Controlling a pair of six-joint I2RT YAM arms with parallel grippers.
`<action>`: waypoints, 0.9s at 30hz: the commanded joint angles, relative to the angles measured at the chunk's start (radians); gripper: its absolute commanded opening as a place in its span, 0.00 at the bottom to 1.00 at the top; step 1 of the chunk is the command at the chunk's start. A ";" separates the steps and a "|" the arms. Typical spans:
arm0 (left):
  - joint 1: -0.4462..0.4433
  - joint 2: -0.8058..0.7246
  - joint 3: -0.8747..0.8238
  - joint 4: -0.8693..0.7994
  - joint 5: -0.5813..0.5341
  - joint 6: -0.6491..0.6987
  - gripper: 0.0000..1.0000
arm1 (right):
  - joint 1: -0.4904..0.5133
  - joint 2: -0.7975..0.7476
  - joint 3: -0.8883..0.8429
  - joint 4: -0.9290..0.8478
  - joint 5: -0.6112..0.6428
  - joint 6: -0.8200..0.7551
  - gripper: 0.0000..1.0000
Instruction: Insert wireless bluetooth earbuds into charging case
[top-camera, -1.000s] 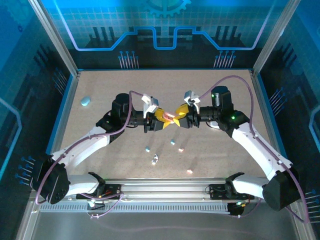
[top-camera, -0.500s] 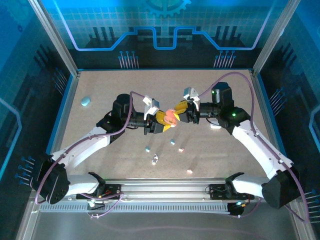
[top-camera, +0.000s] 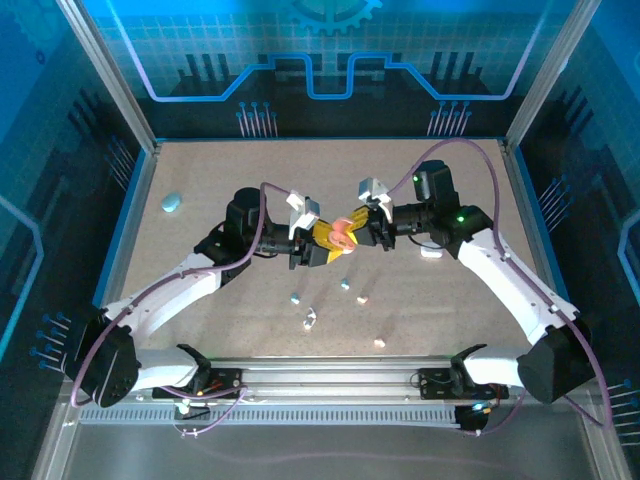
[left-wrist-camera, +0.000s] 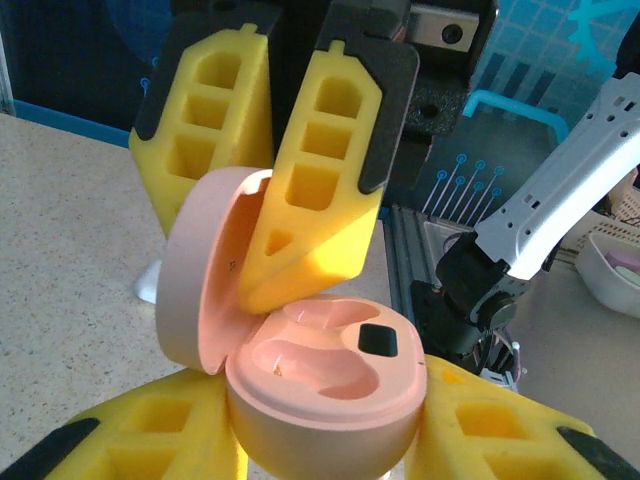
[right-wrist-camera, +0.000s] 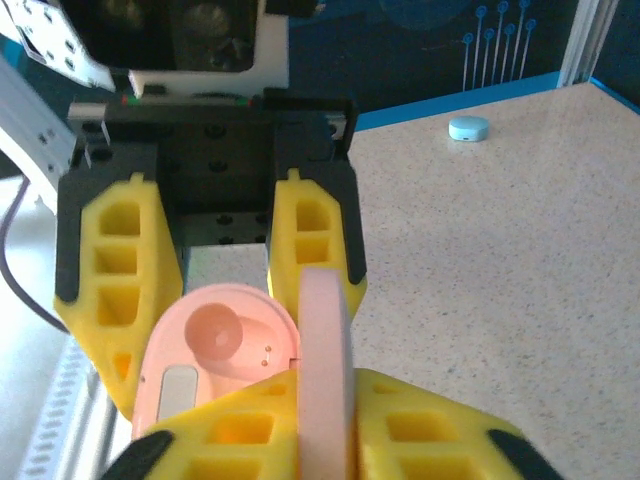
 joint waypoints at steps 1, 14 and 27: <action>-0.006 0.007 0.002 0.020 0.020 0.014 0.37 | 0.015 -0.002 0.036 -0.030 -0.044 -0.027 0.12; -0.009 0.048 0.036 0.019 0.027 -0.003 0.60 | 0.030 -0.006 0.041 -0.022 -0.019 -0.028 0.10; -0.016 0.059 0.036 0.048 0.021 -0.027 0.65 | 0.042 -0.013 0.033 -0.009 0.039 -0.033 0.11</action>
